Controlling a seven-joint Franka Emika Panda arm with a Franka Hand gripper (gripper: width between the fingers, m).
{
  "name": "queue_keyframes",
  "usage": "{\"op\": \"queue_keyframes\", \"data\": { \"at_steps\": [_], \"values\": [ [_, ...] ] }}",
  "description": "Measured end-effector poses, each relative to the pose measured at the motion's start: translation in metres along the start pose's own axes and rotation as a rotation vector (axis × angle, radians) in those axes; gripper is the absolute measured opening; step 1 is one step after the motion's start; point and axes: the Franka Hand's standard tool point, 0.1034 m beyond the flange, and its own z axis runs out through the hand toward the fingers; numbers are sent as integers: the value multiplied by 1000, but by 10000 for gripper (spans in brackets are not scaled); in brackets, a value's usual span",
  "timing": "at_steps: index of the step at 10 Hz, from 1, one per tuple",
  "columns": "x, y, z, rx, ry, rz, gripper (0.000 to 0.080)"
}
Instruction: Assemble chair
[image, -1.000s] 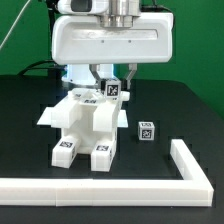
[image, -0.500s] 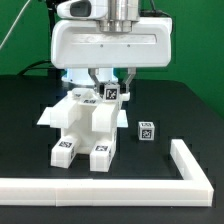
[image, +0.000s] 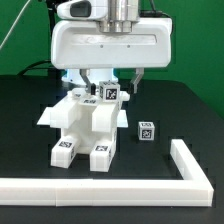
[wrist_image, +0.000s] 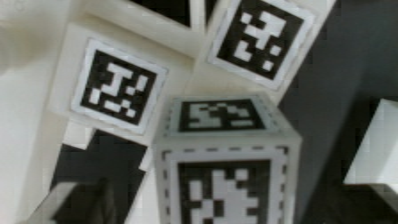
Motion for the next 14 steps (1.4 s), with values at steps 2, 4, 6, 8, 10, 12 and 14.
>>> {"op": "queue_keyframes", "data": {
  "at_steps": [2,4,6,8,10,12,14],
  "values": [
    [0,0,0,0,0,0,633],
    [0,0,0,0,-1,0,649],
    [-9,1,-4,19,-54,12,649],
    [-19,1,-3,30,-91,32,649],
    [-19,1,-3,30,-91,31,515],
    [-19,1,-3,30,-92,31,376],
    [-19,1,-3,30,-91,31,284]
  ]
}}
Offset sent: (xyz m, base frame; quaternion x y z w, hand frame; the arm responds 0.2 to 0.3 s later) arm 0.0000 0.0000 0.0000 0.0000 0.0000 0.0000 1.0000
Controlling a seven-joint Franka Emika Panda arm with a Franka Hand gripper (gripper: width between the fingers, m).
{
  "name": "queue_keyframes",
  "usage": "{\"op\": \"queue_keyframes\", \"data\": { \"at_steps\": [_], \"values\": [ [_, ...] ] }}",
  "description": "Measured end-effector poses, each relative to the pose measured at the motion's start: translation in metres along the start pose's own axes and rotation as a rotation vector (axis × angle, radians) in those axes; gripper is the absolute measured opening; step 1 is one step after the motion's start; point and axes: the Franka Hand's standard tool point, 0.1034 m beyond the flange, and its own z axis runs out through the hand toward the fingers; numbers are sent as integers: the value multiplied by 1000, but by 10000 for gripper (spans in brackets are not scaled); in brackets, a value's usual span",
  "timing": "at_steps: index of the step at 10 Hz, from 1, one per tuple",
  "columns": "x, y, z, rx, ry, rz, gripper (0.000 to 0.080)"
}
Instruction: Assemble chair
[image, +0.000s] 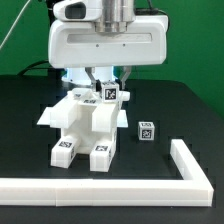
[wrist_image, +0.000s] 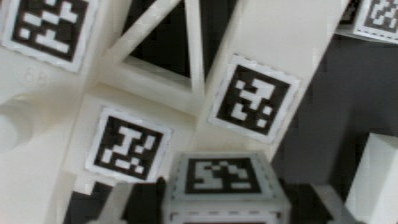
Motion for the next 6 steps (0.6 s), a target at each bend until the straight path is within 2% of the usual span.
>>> {"op": "queue_keyframes", "data": {
  "at_steps": [4,6],
  "values": [
    [0,0,0,1,0,37,284],
    [0,-1,0,2,0,212,284]
  ]
}}
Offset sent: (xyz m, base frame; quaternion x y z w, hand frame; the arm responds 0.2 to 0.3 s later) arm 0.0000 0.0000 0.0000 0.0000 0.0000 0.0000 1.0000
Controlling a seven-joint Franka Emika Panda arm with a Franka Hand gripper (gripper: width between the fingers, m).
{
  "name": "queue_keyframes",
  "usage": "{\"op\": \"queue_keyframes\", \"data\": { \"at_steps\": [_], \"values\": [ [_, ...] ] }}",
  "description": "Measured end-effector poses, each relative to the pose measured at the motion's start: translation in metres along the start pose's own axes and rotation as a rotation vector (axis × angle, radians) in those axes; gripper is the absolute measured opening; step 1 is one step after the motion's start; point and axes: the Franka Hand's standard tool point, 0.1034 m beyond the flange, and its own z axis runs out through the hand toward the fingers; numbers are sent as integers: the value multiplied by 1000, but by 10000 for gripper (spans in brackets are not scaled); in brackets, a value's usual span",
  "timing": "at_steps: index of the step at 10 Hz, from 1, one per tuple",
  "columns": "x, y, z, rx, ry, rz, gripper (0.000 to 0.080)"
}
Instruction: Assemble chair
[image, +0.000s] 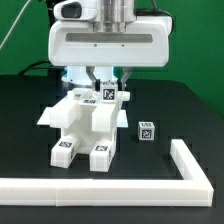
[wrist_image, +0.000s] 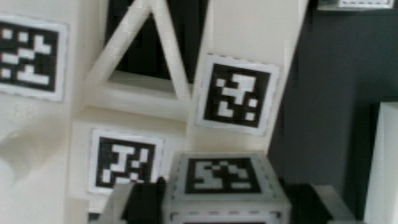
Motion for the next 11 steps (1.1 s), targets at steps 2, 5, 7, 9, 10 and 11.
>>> {"op": "queue_keyframes", "data": {
  "at_steps": [2,5,7,9,10,11],
  "values": [
    [0,-1,0,3,0,120,284],
    [1,-2,0,19,-4,419,284],
    [2,-4,1,47,-6,690,284],
    [3,-6,1,54,-1,824,284],
    [3,-6,1,55,-2,841,298],
    [3,-6,1,55,-2,831,298]
  ]
}}
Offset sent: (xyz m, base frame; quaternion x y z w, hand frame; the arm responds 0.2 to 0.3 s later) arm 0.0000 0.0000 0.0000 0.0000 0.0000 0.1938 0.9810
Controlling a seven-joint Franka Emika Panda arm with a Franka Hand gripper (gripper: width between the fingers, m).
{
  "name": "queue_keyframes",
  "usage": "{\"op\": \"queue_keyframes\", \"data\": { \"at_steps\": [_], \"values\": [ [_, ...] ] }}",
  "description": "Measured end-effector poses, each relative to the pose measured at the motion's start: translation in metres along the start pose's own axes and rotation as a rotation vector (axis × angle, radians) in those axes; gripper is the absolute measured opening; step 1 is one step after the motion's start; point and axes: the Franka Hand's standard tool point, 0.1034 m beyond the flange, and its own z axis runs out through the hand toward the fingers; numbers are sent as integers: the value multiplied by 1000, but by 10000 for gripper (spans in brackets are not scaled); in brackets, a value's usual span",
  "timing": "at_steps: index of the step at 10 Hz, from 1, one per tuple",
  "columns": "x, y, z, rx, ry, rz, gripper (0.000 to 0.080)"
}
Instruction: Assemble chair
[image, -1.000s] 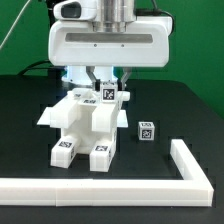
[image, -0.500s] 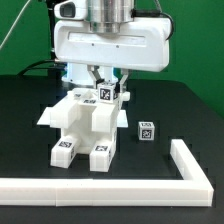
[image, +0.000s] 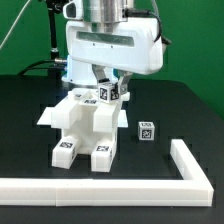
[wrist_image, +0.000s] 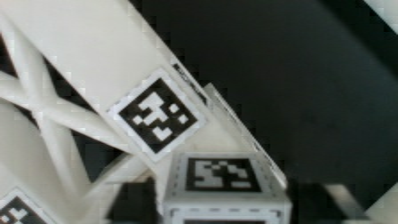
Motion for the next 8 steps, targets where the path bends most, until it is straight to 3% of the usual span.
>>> {"op": "queue_keyframes", "data": {
  "at_steps": [2,7,8],
  "values": [
    [0,0,0,0,0,-2,612],
    [4,2,-2,1,2,-779,649],
    [5,2,-2,1,2,-789,649]
  ]
}}
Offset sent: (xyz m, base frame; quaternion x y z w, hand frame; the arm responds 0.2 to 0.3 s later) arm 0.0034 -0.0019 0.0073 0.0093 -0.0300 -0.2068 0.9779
